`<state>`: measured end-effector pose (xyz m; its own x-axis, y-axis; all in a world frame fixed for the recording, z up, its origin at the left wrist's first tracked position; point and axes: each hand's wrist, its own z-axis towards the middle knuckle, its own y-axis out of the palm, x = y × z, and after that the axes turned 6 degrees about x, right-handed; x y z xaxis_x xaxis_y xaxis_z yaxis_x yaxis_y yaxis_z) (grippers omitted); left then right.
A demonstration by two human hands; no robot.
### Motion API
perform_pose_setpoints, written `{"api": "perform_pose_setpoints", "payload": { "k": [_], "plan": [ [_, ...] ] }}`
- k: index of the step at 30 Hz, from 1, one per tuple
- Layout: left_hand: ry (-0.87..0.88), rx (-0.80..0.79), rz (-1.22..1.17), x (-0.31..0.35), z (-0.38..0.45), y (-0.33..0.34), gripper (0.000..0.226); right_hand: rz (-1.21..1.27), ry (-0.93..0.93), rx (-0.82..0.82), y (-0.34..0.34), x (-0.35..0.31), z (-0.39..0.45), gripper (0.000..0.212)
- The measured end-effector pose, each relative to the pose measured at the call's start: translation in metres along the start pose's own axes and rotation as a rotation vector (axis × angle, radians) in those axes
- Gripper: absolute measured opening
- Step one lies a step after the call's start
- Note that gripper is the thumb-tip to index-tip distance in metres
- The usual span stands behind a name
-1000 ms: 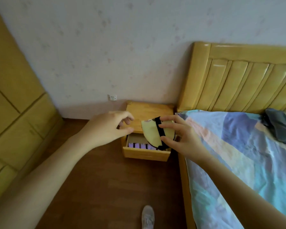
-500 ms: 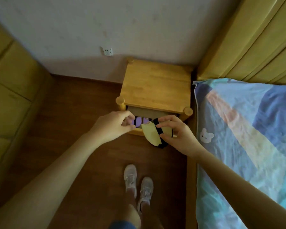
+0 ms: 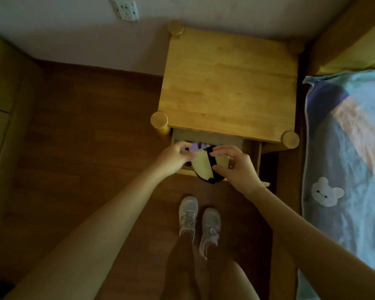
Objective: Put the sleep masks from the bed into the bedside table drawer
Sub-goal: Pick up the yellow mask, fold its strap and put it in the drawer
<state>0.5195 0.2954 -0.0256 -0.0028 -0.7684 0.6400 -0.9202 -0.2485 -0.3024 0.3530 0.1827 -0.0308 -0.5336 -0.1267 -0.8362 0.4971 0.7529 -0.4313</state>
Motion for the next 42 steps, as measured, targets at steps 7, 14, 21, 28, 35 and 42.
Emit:
{"api": "perform_pose_setpoints", "payload": {
  "k": [7,14,21,28,35,42],
  "plan": [
    [-0.265,-0.025,-0.250,-0.047,0.095,0.042,0.030,0.088,0.170,0.049,0.039,0.073,0.064,0.039],
    [-0.286,0.136,-0.327,-0.069,0.171,0.069,0.033,-0.014,0.206,0.000,0.047,0.133,0.110,0.036],
    [-0.226,0.282,-0.291,-0.080,0.220,0.086,0.037,-0.216,0.231,-0.106,0.052,0.165,0.137,0.026],
    [-0.043,0.277,-0.102,-0.091,0.260,0.087,0.030,-0.327,0.261,-0.149,0.062,0.180,0.179,0.036],
    [0.085,0.185,0.226,-0.098,0.272,0.099,0.019,-0.449,0.342,-0.239,0.062,0.189,0.193,0.037],
    [0.142,0.146,0.620,-0.096,0.265,0.099,0.025,-0.449,0.300,-0.287,0.062,0.185,0.191,0.044]
  ]
}}
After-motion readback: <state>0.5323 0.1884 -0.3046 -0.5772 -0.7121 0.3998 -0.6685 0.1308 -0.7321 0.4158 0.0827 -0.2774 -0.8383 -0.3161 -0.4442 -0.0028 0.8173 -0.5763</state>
